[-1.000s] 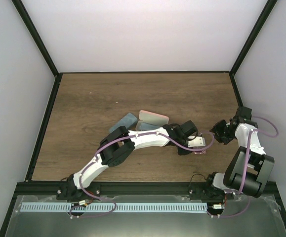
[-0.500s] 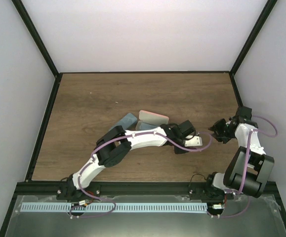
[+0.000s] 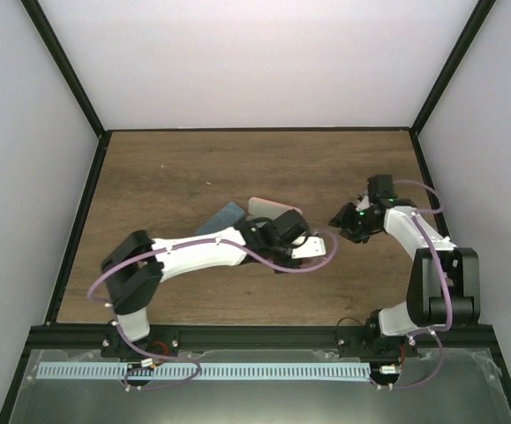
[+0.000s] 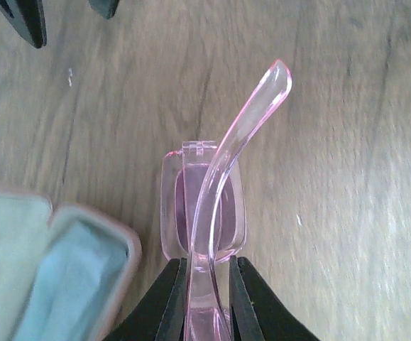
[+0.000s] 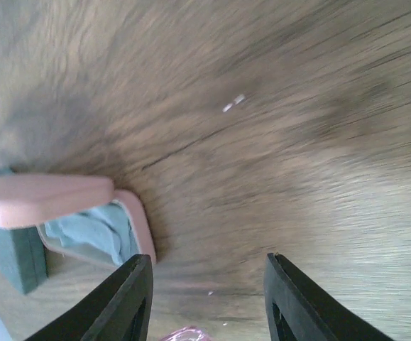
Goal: Organize the sunglasses
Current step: Pick up the sunglasses from the center of the board, then move the sunglasses case at the center of the board, then place the sunglasses in the sunglasses case.
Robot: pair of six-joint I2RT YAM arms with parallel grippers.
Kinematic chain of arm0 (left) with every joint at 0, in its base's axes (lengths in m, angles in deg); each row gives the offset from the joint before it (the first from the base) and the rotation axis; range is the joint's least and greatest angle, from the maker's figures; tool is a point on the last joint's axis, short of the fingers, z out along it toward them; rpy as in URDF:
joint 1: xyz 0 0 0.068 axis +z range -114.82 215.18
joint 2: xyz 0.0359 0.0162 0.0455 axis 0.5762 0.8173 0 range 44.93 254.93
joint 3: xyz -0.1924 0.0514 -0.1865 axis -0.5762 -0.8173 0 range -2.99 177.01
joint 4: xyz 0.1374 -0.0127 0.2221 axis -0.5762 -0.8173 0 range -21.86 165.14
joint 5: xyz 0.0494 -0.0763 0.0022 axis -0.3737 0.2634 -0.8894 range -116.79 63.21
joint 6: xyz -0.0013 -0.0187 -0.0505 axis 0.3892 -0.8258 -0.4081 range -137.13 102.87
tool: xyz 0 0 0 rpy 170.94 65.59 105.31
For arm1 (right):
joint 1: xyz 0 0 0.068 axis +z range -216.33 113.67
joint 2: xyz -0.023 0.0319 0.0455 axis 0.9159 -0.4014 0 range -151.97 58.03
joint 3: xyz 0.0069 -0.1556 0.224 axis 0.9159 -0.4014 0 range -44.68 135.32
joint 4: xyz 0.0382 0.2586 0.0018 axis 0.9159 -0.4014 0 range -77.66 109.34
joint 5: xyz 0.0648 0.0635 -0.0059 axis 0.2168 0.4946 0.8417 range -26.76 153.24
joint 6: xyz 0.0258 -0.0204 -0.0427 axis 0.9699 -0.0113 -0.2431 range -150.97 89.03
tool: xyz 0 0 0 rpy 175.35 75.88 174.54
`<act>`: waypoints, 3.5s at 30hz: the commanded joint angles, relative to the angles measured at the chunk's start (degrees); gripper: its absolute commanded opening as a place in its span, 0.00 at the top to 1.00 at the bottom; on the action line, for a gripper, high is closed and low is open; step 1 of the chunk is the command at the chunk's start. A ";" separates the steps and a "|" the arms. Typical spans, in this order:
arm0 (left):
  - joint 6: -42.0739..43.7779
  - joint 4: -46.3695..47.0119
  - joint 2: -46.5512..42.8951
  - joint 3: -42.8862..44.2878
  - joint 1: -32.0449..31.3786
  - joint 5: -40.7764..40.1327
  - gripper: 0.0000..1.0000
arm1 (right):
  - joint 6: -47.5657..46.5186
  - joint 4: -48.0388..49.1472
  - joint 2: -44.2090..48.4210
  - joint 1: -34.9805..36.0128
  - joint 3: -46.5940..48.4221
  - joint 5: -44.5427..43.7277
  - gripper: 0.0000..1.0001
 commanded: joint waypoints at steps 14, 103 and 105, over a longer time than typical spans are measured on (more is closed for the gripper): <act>-5.62 -1.37 -22.84 -21.94 5.61 -2.23 0.96 | 8.87 4.91 -18.58 27.52 11.82 -9.88 0.56; 10.26 17.41 -4.12 -14.31 15.90 26.22 0.96 | -0.81 -8.53 5.71 21.99 2.56 -19.67 0.57; 11.52 18.20 -2.96 -14.20 15.94 26.95 0.96 | -1.17 -8.71 5.53 21.93 2.69 -19.77 0.57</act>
